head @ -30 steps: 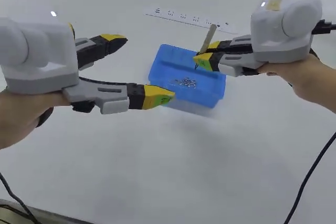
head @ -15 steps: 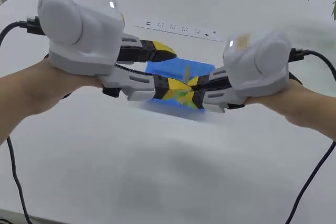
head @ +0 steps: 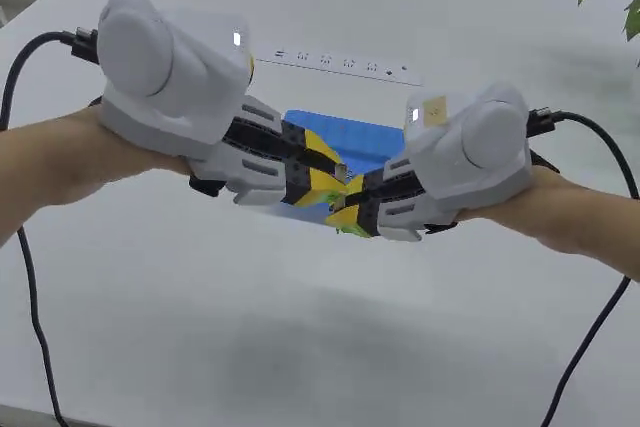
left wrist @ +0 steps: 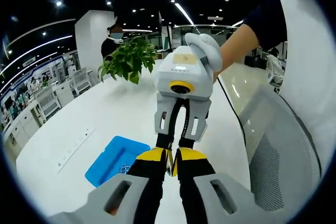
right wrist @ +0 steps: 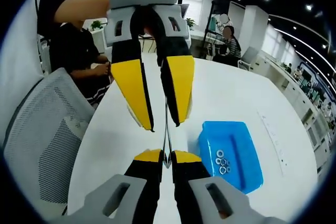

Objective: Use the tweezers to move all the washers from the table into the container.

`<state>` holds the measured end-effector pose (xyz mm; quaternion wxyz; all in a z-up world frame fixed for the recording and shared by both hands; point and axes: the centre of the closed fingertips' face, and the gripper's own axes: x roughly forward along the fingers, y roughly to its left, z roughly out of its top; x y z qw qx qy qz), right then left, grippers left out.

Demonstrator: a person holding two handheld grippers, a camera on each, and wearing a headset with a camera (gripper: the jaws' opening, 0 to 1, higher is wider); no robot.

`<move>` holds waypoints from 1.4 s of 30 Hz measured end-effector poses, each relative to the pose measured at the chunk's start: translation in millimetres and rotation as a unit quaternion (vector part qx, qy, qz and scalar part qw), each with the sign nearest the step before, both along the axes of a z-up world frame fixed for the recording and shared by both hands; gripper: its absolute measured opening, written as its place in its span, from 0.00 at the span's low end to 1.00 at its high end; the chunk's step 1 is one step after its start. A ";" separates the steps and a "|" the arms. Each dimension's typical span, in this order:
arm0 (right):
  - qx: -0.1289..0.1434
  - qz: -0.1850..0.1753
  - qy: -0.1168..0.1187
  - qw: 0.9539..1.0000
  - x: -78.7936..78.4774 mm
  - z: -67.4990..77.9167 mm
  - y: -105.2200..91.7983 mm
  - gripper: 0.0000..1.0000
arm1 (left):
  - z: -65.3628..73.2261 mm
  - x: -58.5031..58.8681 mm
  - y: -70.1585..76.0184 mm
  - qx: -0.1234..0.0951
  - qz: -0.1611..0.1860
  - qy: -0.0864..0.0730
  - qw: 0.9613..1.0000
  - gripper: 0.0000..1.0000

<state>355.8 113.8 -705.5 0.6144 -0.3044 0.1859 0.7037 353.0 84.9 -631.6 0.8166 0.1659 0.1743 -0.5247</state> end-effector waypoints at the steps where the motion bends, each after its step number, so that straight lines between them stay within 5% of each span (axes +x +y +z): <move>1: -0.003 0.003 0.000 1.000 -1.6 -0.1 -0.7 0.08 | 1.1 -0.3 -0.2 -0.003 -0.002 0.000 1.000 0.07; 13: -0.016 0.024 -0.014 0.999 -6.4 3.0 -10.6 0.08 | -2.2 -7.8 5.3 0.031 -0.046 -0.026 0.998 0.05; 18: -0.008 0.036 -0.022 0.999 -3.8 7.8 -14.6 0.08 | -9.4 -8.8 19.1 0.030 -0.045 -0.016 0.998 0.05; 23: 0.002 0.035 -0.017 0.999 -1.9 12.1 -11.9 0.08 | -25.6 -9.9 34.3 0.057 -0.044 -0.004 0.997 0.05; 35: 0.004 0.032 -0.017 0.999 3.7 12.2 -4.8 0.08 | -46.5 -1.6 44.5 0.085 -0.037 0.006 0.996 0.05; 42: -0.003 0.036 -0.018 0.999 6.6 5.7 -2.8 0.08 | -70.8 4.6 45.7 0.111 -0.030 0.030 0.993 0.05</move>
